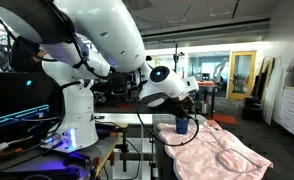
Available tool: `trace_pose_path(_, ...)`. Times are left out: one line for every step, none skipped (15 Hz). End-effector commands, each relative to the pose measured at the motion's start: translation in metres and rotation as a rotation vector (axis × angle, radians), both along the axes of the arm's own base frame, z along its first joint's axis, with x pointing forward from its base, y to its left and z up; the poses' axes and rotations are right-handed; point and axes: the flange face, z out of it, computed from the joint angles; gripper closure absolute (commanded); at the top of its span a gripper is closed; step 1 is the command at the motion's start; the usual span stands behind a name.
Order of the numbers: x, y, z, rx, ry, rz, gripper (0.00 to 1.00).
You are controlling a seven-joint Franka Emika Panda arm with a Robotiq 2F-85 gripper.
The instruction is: Remove marker from the blue cup and place it on the apron
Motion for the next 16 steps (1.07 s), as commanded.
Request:
trace_pose_path(0.001,0.001,-0.001,-0.002,0.01,0.003,0.0)
trace_pose_path(0.001,0.001,-0.001,-0.003,0.011,0.004,0.0)
trace_pose_path(0.001,0.001,-0.002,-0.004,0.011,0.006,0.0)
trace_pose_path(0.0,0.001,-0.002,-0.004,0.012,0.008,0.0)
trace_pose_path(0.0,0.001,-0.003,-0.005,0.014,0.01,0.0)
trace_pose_path(-0.001,0.001,-0.004,-0.008,0.016,0.012,0.0)
trace_pose_path(-0.001,0.001,-0.005,-0.011,0.02,0.014,0.0)
trace_pose_path(-0.002,0.001,-0.006,-0.016,0.025,0.016,0.0)
trace_pose_path(-0.002,0.001,-0.007,-0.018,0.032,0.016,0.0)
trace_pose_path(-0.003,0.001,-0.009,-0.022,0.04,0.018,0.0)
trace_pose_path(-0.003,0.002,-0.011,-0.024,0.046,0.02,0.0)
trace_pose_path(-0.004,0.002,-0.012,-0.025,0.052,0.022,0.0)
trace_pose_path(-0.004,0.003,-0.014,-0.027,0.056,0.025,0.0)
trace_pose_path(-0.004,0.004,-0.015,-0.028,0.059,0.028,0.0)
trace_pose_path(-0.005,0.004,-0.016,-0.028,0.063,0.03,0.0)
trace_pose_path(-0.005,0.005,-0.017,-0.028,0.067,0.032,0.0)
